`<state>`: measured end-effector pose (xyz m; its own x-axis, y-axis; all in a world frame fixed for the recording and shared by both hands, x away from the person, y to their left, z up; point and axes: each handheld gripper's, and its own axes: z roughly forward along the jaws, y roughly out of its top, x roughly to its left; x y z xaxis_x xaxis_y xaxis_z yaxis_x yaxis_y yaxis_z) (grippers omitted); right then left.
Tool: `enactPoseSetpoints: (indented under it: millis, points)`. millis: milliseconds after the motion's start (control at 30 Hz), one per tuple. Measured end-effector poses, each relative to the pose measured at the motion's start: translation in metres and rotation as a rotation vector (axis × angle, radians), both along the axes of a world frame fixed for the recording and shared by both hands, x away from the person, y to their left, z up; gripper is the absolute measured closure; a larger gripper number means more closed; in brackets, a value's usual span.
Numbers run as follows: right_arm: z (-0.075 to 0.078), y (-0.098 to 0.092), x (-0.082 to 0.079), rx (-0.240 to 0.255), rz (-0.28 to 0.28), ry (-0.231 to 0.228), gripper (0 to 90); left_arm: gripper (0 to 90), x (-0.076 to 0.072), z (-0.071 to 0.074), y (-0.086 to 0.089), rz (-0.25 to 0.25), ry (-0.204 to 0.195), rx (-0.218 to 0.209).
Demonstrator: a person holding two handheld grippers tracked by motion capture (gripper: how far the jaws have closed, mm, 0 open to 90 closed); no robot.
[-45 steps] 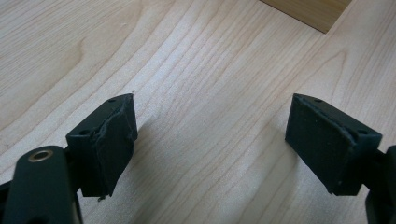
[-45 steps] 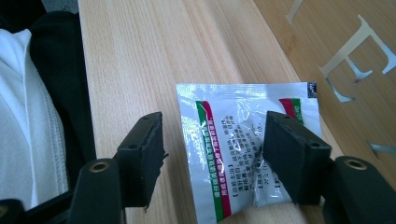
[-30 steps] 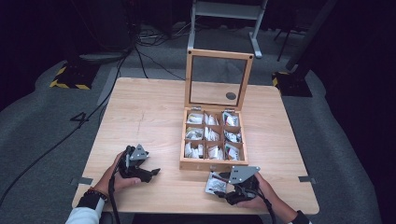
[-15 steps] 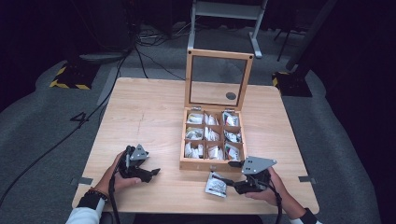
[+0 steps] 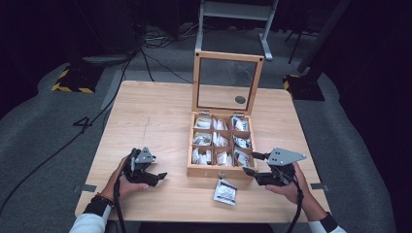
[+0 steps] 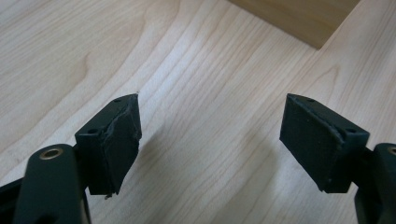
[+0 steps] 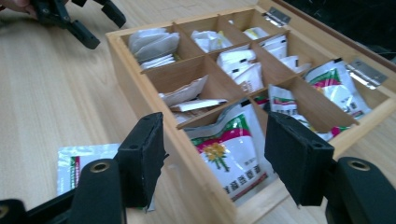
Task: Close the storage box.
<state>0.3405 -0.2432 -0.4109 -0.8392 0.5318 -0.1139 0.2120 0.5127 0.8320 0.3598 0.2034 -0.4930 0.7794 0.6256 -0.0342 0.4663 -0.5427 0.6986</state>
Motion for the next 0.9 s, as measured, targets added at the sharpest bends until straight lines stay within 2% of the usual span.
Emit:
enactPoseSetpoints:
  millis: [67,100,433,700,767,800,867,900]
  points:
    - [0.002,-0.003,0.003,0.003,-0.016,-0.001,38.3,22.1,0.001,0.002,0.000,-0.002,-0.017,0.004]
    - [0.002,-0.004,0.006,0.007,-0.021,-0.002,38.3,22.1,0.002,0.003,0.000,-0.003,-0.009,0.001]
    - [0.005,-0.017,0.033,0.015,-0.098,0.006,38.7,22.0,0.017,0.024,-0.007,0.014,-0.069,-0.049]
    - [0.011,-0.021,0.068,0.038,-0.175,0.027,40.6,22.0,0.047,0.047,-0.022,0.026,-0.103,-0.116]
    - [0.012,-0.020,0.076,0.031,-0.191,0.030,40.7,22.1,0.056,0.050,-0.027,0.020,-0.095,-0.124]
    - [0.013,-0.020,0.080,0.033,-0.198,0.032,40.9,22.1,0.060,0.052,-0.029,0.021,-0.110,-0.119]
    - [0.015,-0.019,0.087,0.030,-0.209,0.029,41.1,22.3,0.068,0.055,-0.034,0.025,-0.106,-0.131]
    - [0.016,-0.019,0.090,0.036,-0.215,0.032,41.1,22.4,0.072,0.056,-0.035,0.027,-0.120,-0.131]
